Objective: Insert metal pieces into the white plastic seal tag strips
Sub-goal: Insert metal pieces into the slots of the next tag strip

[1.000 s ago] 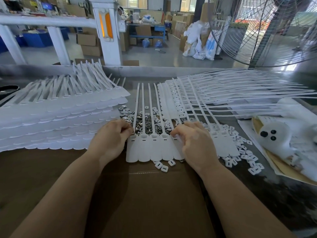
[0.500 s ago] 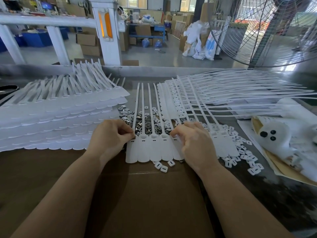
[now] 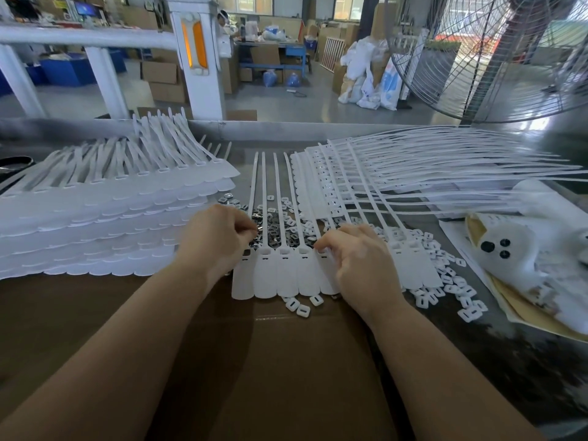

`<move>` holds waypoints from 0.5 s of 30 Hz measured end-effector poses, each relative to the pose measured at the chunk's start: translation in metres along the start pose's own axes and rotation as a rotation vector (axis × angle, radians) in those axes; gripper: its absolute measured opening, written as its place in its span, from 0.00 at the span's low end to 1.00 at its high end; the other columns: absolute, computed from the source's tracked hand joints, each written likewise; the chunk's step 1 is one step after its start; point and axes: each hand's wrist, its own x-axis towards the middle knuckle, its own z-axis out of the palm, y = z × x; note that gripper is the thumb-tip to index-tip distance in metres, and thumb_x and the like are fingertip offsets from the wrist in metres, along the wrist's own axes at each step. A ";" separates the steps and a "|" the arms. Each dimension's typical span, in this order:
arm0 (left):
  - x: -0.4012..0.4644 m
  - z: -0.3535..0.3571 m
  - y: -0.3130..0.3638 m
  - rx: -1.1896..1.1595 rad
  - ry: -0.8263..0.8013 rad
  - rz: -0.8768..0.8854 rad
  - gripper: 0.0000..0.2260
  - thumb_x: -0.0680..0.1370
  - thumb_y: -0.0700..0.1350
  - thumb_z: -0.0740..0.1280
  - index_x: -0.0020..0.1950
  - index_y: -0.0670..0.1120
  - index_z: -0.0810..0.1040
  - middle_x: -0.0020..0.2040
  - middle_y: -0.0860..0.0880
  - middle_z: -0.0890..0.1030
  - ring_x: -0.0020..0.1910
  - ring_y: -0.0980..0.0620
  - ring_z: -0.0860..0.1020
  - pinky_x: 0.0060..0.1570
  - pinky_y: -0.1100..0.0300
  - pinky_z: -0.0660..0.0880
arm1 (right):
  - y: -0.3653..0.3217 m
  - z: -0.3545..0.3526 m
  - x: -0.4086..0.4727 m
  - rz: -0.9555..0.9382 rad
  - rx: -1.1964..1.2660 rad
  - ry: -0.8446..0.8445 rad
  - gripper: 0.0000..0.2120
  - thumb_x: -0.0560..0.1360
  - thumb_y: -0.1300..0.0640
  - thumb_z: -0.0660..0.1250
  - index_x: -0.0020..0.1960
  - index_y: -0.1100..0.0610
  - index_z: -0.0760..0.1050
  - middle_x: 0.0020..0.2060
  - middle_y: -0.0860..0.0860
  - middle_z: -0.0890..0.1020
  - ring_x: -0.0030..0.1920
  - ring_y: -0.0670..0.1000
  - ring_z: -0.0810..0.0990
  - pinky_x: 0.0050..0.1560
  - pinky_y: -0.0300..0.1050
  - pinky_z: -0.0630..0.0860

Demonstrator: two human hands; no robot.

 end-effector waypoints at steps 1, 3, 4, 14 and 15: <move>0.002 0.002 0.002 0.049 -0.018 0.009 0.07 0.76 0.41 0.66 0.48 0.48 0.84 0.38 0.53 0.80 0.36 0.54 0.75 0.35 0.65 0.69 | 0.000 0.000 -0.001 0.001 0.002 0.001 0.09 0.76 0.64 0.62 0.47 0.56 0.81 0.44 0.51 0.81 0.50 0.53 0.73 0.52 0.50 0.70; 0.007 0.005 0.005 0.161 -0.042 0.007 0.09 0.77 0.41 0.63 0.50 0.49 0.83 0.45 0.49 0.82 0.41 0.49 0.77 0.40 0.61 0.72 | 0.000 -0.001 -0.001 0.001 0.006 0.004 0.09 0.75 0.64 0.62 0.47 0.56 0.81 0.44 0.51 0.81 0.50 0.53 0.73 0.52 0.50 0.70; 0.009 0.007 0.005 0.210 -0.047 -0.007 0.10 0.78 0.41 0.62 0.51 0.49 0.83 0.46 0.48 0.83 0.42 0.47 0.77 0.41 0.60 0.73 | 0.000 -0.001 -0.002 0.001 0.008 0.004 0.09 0.75 0.64 0.62 0.47 0.56 0.81 0.43 0.51 0.81 0.50 0.53 0.73 0.52 0.50 0.70; 0.017 0.019 0.004 0.351 -0.032 -0.051 0.10 0.80 0.47 0.60 0.52 0.53 0.81 0.49 0.48 0.81 0.47 0.44 0.78 0.48 0.52 0.76 | 0.000 -0.002 -0.001 0.003 -0.005 -0.014 0.11 0.76 0.64 0.60 0.48 0.55 0.80 0.44 0.50 0.81 0.50 0.52 0.73 0.52 0.50 0.69; 0.016 0.019 0.004 0.352 -0.034 -0.041 0.10 0.80 0.48 0.60 0.52 0.53 0.81 0.49 0.49 0.81 0.48 0.45 0.78 0.49 0.51 0.77 | 0.000 -0.001 -0.001 0.001 -0.008 -0.015 0.11 0.76 0.64 0.60 0.48 0.55 0.80 0.44 0.50 0.81 0.50 0.52 0.73 0.52 0.50 0.69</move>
